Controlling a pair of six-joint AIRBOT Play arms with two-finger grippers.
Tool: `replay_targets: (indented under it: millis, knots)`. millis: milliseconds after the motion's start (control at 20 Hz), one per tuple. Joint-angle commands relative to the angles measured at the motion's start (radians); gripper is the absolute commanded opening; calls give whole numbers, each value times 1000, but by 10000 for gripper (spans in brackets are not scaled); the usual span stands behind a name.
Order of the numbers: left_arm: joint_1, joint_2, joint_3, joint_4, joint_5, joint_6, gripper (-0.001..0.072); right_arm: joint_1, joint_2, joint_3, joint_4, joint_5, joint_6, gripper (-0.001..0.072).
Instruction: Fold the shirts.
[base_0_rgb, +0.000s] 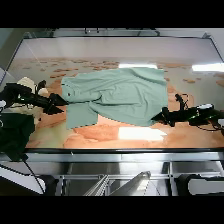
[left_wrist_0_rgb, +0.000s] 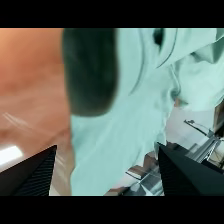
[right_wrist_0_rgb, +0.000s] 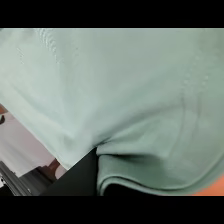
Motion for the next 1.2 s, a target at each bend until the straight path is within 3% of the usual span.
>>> replay_targets:
  millis: [0,50,100,200,250,450,600,700,800,900,1000,1150]
  knots:
    - [-73,-2,-16,13,-104,2,700,1,2,0,8,48,-21,20]
    - [-89,-4,-16,12,-111,2,699,1,2,0,8,61,-26,21]
    - [-105,-9,-14,11,-112,2,625,1,2,0,8,70,-26,20]
    - [-141,-25,-14,11,-83,2,159,1,2,0,19,88,-34,20]
    - [-151,-29,-13,9,-66,6,20,1,5,1,29,105,-37,20]
    - [-117,8,41,-180,122,26,16,-11,108,8,105,239,-97,20]
    - [-92,212,127,-382,319,75,16,-82,316,56,220,413,-151,20]
    - [-92,424,220,-480,418,114,16,-169,518,117,385,513,-210,20]
    - [-80,659,348,-535,384,150,17,-286,738,212,598,527,-248,20]
    - [-14,859,520,-536,285,166,18,-439,918,355,746,422,-269,20]
    - [150,976,732,-497,217,222,19,-550,999,537,778,311,-298,19]
    - [383,1035,917,-342,100,219,20,-526,935,784,762,292,-260,19]
